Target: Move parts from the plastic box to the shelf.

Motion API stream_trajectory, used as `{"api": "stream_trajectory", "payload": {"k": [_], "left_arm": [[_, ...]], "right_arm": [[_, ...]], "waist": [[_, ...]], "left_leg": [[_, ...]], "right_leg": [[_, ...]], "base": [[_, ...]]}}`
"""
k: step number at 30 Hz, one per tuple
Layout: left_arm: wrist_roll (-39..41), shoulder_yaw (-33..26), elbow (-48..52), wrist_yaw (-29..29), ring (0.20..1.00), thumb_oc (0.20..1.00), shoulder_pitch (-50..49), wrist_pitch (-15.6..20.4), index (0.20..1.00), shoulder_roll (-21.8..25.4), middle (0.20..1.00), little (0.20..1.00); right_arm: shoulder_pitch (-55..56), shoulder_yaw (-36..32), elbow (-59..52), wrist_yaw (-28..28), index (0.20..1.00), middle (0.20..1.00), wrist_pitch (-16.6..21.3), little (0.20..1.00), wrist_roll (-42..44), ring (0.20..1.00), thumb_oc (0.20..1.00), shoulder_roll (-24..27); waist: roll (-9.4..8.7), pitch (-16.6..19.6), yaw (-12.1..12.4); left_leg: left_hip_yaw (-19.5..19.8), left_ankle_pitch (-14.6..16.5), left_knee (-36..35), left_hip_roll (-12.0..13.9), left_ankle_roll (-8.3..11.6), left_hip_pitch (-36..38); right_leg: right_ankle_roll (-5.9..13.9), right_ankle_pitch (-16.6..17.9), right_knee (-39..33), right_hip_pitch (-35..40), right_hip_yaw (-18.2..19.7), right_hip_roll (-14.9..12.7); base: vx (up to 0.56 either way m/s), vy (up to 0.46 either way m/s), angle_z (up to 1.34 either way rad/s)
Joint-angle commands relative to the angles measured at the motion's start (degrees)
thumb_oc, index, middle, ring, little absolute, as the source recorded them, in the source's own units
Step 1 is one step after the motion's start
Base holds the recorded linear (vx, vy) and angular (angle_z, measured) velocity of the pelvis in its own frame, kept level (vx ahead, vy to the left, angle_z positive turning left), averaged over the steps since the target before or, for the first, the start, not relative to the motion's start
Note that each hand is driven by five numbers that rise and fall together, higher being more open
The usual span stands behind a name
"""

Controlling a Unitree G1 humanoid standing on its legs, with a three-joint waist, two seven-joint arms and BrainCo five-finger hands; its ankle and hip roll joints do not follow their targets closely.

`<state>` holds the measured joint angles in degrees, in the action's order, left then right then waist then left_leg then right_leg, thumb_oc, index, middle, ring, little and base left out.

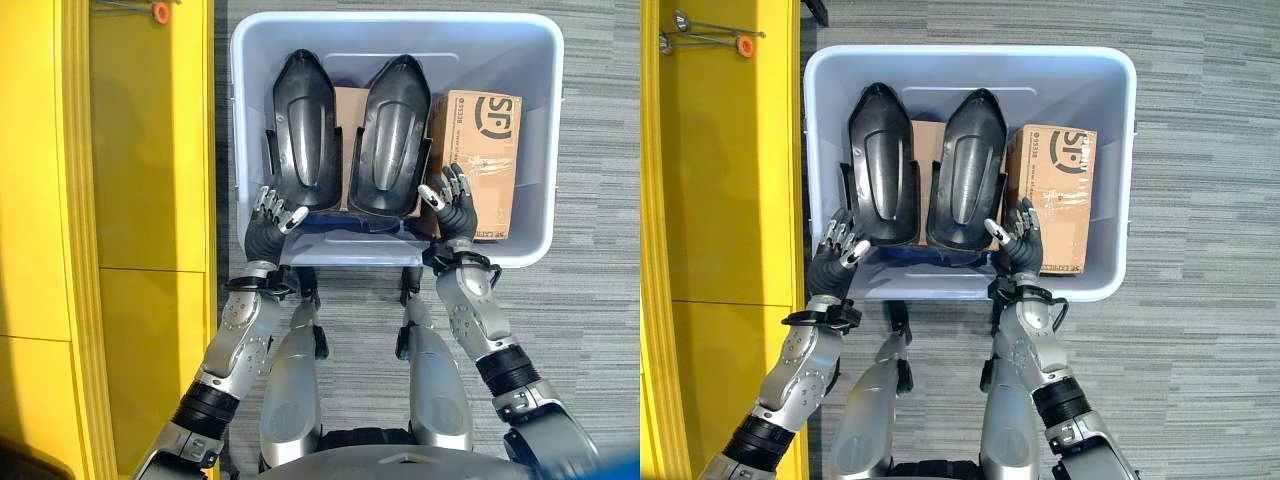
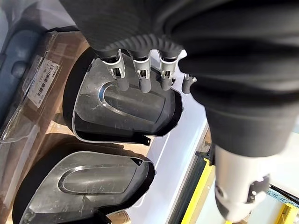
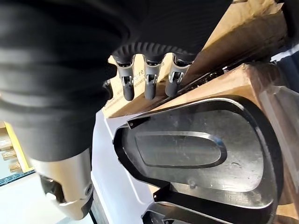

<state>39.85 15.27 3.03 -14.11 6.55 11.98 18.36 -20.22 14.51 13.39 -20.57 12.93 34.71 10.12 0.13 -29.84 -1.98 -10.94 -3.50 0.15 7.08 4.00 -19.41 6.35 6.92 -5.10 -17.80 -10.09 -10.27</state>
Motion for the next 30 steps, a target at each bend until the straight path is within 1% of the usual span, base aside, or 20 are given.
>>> {"api": "stream_trajectory", "payload": {"k": [1, 9, 20, 26, 30], "left_arm": [[-1.1, -0.3, 4.1, 0.2, 1.000, 1.000, -0.6, 3.3, 1.000, 1.2, 1.000, 1.000], [-0.8, 0.3, 4.8, -0.1, 1.000, 1.000, -0.1, 3.7, 1.000, 1.5, 1.000, 1.000], [-0.2, 1.4, 5.1, 0.2, 1.000, 1.000, -0.1, 3.9, 1.000, 1.8, 1.000, 1.000], [0.6, 2.3, 5.0, 0.3, 1.000, 1.000, 0.3, 3.9, 1.000, 1.6, 1.000, 1.000], [0.7, 3.1, 5.1, 0.7, 1.000, 1.000, 0.4, 3.9, 1.000, 1.6, 1.000, 1.000]], "right_arm": [[-1.3, -0.8, -1.2, -0.6, 1.000, 1.000, 2.5, 1.000, -1.5, 1.000, 1.000, -0.8], [-4.8, -0.1, 4.3, -2.1, 1.000, 1.000, 1.7, 1.000, -2.1, 1.000, 1.000, -1.2], [-9.5, -1.5, 11.6, -4.7, 1.000, 1.000, 0.6, 1.000, -3.8, 1.000, 1.000, 0.2], [-12.1, -3.4, 18.1, -5.8, 1.000, 1.000, 1.0, 1.000, -0.5, 1.000, 1.000, -0.3], [-13.6, -3.6, 20.9, -6.1, 1.000, 1.000, 0.9, 1.000, -0.3, 1.000, 1.000, 0.2]], "waist": [[-0.44, 0.3, 0.9], [-0.22, 0.1, 1.3], [0.31, 0.0, 2.0], [0.77, 0.0, 2.3], [1.21, 0.0, 2.5]], "left_leg": [[1.0, 1.0, 3.7, 2.4, 1.75, -1.6], [1.1, 0.7, 3.8, 2.6, 1.78, -3.2], [1.1, 0.4, 3.0, 2.8, 1.91, -4.3], [1.2, 0.4, 2.6, 2.7, 1.96, -4.4], [1.3, 0.2, 2.2, 2.6, 1.96, -4.5]], "right_leg": [[2.98, -1.9, 5.0, -1.5, -1.8, -3.4], [2.87, -2.2, 6.1, -3.8, -1.8, -3.2], [2.79, -2.6, 7.1, -5.9, -1.6, -3.0], [2.74, -2.8, 7.3, -6.7, -1.4, -2.9], [2.58, -3.0, 7.5, -7.1, -1.3, -2.8]], "base": [[0.00, 0.000, 0.00], [0.00, 0.000, 0.00], [0.00, -0.001, 0.00], [0.00, 0.000, 0.00], [0.01, -0.001, -0.03]]}}
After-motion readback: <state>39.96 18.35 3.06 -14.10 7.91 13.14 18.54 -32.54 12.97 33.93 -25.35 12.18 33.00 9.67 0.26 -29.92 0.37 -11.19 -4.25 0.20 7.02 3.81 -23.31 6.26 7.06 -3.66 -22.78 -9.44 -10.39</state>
